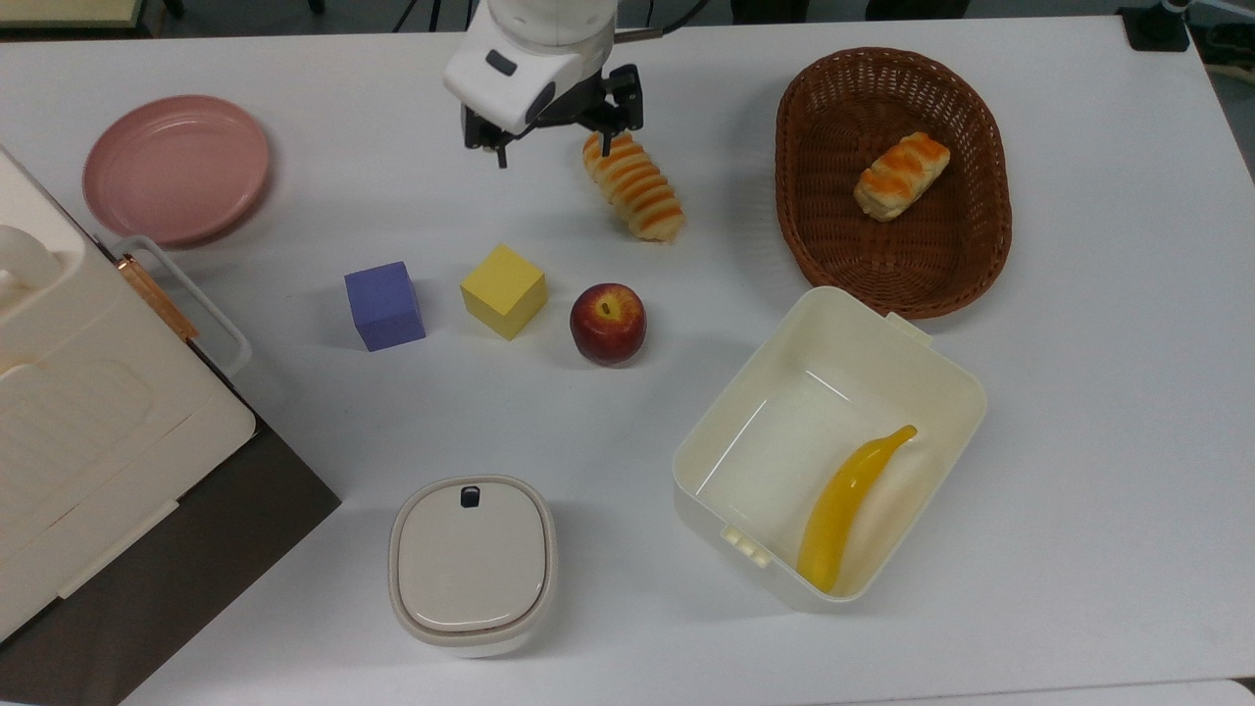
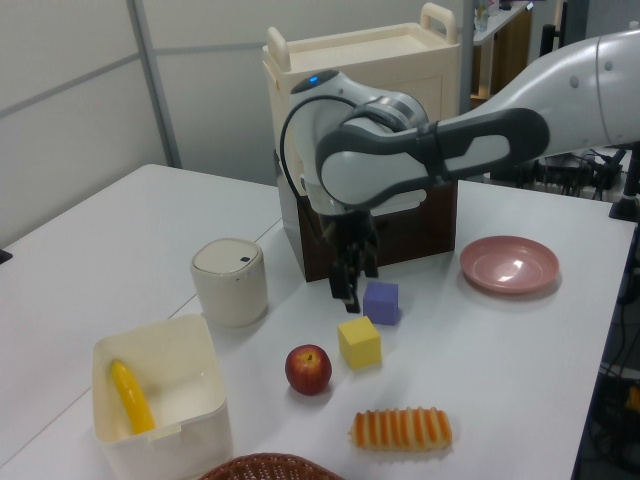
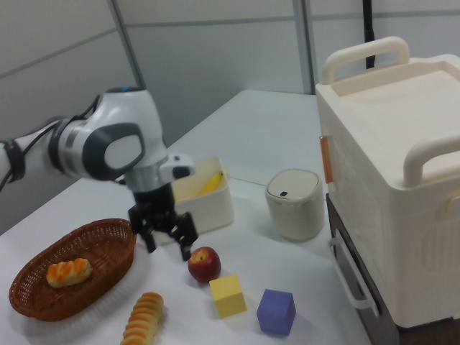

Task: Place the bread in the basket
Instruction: 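Lower the gripper and close it around the striped bread roll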

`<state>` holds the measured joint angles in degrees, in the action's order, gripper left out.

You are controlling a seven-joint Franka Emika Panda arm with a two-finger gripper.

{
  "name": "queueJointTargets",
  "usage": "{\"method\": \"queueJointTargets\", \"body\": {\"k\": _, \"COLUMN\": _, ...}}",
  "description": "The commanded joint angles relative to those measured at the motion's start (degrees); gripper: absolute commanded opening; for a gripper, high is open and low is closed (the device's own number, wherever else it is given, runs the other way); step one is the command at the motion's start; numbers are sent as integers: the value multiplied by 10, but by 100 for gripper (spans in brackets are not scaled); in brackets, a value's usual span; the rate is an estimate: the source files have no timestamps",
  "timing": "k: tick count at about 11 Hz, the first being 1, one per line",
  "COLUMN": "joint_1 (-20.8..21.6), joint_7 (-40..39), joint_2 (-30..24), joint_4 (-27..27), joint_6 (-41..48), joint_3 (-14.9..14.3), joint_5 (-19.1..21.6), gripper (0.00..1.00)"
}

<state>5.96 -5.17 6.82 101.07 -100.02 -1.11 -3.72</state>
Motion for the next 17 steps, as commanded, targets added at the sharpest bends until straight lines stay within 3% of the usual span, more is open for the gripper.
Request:
{"method": "queueJointTargets", "body": {"k": 1, "joint_1": 28, "joint_7": 0, "joint_2": -102, "joint_4": 178, "joint_6": -69, "joint_3": -2, "joint_5": 4, "gripper": 100}}
{"method": "queueJointTargets", "body": {"k": 4, "joint_1": 44, "joint_7": 0, "joint_2": -94, "joint_4": 199, "joint_6": -69, "joint_3": -2, "joint_5": 4, "gripper": 100}}
{"method": "queueJointTargets", "body": {"k": 16, "joint_1": 94, "joint_7": 2, "joint_2": 53, "joint_4": 185, "joint_6": -118, "joint_3": 1, "joint_5": 3, "gripper": 100}}
{"method": "queueJointTargets", "body": {"k": 17, "joint_1": 94, "joint_7": 2, "joint_2": 57, "joint_4": 185, "joint_6": -127, "joint_3": 5, "joint_5": 0, "gripper": 92}}
